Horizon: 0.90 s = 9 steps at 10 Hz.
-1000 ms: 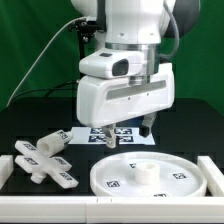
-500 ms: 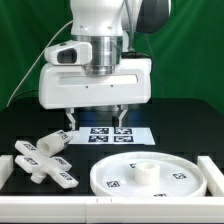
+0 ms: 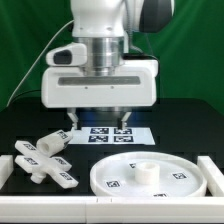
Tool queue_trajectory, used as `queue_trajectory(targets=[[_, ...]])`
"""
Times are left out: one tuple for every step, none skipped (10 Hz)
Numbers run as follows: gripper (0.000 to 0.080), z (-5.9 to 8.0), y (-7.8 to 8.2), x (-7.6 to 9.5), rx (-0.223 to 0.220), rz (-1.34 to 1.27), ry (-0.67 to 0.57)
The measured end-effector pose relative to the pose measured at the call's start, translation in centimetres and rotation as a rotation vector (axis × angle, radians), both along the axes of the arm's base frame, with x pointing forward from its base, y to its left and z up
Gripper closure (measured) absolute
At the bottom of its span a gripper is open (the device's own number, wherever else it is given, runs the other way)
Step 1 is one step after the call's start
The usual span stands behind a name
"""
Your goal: Assemble round table
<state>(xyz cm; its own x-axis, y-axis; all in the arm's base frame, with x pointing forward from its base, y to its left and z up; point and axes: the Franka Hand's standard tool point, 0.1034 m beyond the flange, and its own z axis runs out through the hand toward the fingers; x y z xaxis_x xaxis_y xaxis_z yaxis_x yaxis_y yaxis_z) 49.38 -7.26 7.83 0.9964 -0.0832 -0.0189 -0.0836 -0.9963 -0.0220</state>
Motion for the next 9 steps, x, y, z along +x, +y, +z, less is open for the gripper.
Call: queue_trajectory(targets=[[0.0151, 0.1, -3.0, -0.7, 0.000, -0.076, 0.004], [0.0151, 0.2, -5.6, -0.8, -0.004, -0.132, -0.007], [0.0151, -0.6, -6.9, -1.2, 0.002, -0.206, -0.009], [0.0151, -0.7, -6.2, -1.2, 0.006, -0.261, -0.003], [0.0151, -0.7, -5.9, -1.1, 0.011, -0.310, -0.003], [0.0151, -0.7, -6.0, -1.1, 0.013, -0.330, -0.003], [0.0151, -0.9, -6.1, -1.3, 0.018, -0.305, 0.004], [0.0151, -1.6, -7.4, -2.2, 0.058, -0.290, 0.057], [0.0151, -2.1, -9.1, -2.3, 0.063, -0.297, 0.074]])
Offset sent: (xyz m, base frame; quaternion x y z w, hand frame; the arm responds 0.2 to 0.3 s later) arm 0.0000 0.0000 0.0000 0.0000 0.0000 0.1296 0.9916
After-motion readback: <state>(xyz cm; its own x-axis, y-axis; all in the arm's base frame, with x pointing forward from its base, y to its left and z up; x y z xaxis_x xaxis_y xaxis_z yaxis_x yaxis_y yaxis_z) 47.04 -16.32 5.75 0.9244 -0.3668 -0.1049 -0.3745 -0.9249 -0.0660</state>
